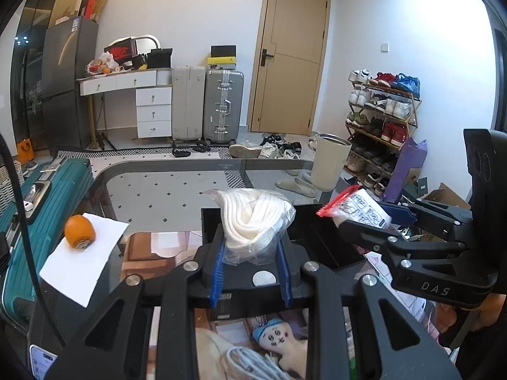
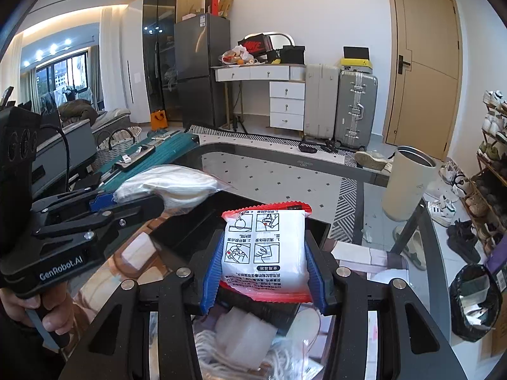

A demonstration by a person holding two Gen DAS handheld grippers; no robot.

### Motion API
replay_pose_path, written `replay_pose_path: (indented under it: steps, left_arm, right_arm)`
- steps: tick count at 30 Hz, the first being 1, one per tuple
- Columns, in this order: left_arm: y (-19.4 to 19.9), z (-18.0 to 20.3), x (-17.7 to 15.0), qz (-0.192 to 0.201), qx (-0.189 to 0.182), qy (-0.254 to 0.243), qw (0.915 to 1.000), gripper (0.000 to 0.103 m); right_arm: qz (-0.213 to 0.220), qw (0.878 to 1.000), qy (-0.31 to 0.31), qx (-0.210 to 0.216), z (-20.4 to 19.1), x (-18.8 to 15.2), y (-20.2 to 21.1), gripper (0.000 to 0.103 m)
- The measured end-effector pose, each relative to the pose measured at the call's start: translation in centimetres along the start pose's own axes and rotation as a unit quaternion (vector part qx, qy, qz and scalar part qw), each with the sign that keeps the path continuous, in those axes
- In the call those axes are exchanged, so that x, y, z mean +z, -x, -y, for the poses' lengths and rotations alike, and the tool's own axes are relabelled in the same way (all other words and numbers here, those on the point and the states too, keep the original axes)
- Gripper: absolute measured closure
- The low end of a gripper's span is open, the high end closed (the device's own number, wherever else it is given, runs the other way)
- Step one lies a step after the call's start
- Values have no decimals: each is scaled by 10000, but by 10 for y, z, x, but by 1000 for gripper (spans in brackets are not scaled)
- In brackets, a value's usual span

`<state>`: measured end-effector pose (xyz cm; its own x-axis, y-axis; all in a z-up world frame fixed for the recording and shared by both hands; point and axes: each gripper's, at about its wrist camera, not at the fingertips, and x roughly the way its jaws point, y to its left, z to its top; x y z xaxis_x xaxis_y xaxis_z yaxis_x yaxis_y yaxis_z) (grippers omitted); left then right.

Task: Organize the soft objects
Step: 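Carry both items over the black box and release the packet from the right tool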

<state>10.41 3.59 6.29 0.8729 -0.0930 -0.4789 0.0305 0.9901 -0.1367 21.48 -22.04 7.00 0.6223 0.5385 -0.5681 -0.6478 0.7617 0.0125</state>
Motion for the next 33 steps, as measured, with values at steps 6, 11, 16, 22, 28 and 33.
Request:
replay_pose_path:
  steps: [6,11,16,22,28,33]
  left_arm:
    - [-24,2,2,-140,-33,8,9999,77]
    - [-39,2,0,-242,-15,-28,9997,77]
    - [-49,2,-6,-364,4,-55,9993,77]
    - [-57,7,-10,-458,52,-210,9987,77]
    - [-61,12,-14,-569,14,-347,9978,77]
    - [-60,14,-15,-637,-56,-384,9972,77]
  right_arm:
    - [-161,9998,112,-64,8,3,-23,56]
    - [-272,9995,162,-35,11,3,-38,56]
    - [-397,9989,236,-29,14,1,-54,56]
    - [-538,9979,347,-41,15,-1,-67,56]
    - [-651,9968,458,-27,15,-8,-74,56]
    - [-644,9964,543,-37,14,-6,-73,51]
